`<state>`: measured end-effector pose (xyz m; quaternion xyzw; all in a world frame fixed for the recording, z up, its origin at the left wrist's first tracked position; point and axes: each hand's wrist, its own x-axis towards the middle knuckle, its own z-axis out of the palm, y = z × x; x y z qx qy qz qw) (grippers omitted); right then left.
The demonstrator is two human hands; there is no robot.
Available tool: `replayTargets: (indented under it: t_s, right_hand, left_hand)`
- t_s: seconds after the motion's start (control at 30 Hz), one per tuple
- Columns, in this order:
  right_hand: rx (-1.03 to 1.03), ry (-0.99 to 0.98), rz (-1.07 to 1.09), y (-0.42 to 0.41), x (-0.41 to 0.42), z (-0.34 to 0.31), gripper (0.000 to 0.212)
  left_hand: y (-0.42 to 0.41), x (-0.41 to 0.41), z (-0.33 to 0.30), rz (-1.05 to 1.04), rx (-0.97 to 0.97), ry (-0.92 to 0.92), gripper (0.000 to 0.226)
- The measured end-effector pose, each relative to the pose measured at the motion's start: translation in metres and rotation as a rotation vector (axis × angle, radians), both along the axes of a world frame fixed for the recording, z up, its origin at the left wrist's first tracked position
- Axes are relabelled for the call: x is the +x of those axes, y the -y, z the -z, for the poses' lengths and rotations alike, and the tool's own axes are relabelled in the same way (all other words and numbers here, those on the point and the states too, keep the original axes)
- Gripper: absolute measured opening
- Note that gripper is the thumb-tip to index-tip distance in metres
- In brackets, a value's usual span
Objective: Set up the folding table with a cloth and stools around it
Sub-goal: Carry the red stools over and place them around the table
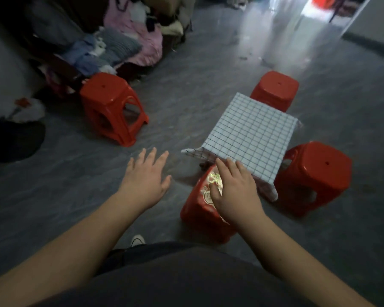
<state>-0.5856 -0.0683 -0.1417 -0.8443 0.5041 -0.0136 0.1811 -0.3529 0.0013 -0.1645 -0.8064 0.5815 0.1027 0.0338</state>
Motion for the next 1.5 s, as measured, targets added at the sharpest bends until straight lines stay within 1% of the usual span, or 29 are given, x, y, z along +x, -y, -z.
replayTargets:
  t_s: [0.1, 0.23, 0.4, 0.6, 0.7, 0.87, 1.0, 1.17, 1.37, 1.5]
  right_hand:
    - [-0.022, 0.021, -0.075, 0.001, 0.038, -0.011, 0.070]
    - [-0.036, 0.032, -0.156, 0.002, 0.100, -0.021, 0.071]
    - [-0.046, 0.064, -0.236, -0.009, 0.202, -0.029, 0.072]
    - [-0.013, 0.110, -0.266, -0.040, 0.342, -0.034, 0.071]
    - [-0.001, 0.096, -0.309, -0.050, 0.411, -0.033, 0.072]
    - [0.024, 0.092, -0.303, -0.044, 0.485, -0.033, 0.072]
    - [0.011, 0.088, -0.281, -0.024, 0.521, -0.031, 0.072]
    - [0.029, 0.102, -0.268, 0.025, 0.566, -0.026, 0.072]
    - [0.041, 0.122, -0.300, 0.118, 0.635, -0.015, 0.071]
    - [0.069, 0.121, -0.336, 0.186, 0.674, -0.014, 0.070]
  left_hand:
    - [-0.012, 0.032, -0.012, -0.125, -0.044, -0.039, 0.075]
    - [-0.032, 0.083, -0.023, -0.235, -0.067, -0.052, 0.076]
    - [-0.067, 0.173, -0.036, -0.342, -0.111, -0.071, 0.076]
    - [-0.108, 0.304, -0.054, -0.402, -0.163, -0.083, 0.075]
    - [-0.119, 0.368, -0.061, -0.435, -0.155, -0.088, 0.074]
    - [-0.121, 0.444, -0.069, -0.423, -0.126, -0.075, 0.074]
    - [-0.099, 0.486, -0.065, -0.426, -0.129, -0.099, 0.075]
    - [-0.048, 0.530, -0.047, -0.421, -0.097, -0.117, 0.075]
    - [0.044, 0.594, -0.029, -0.463, -0.109, -0.074, 0.074]
    - [0.109, 0.636, -0.029, -0.525, -0.092, -0.094, 0.074]
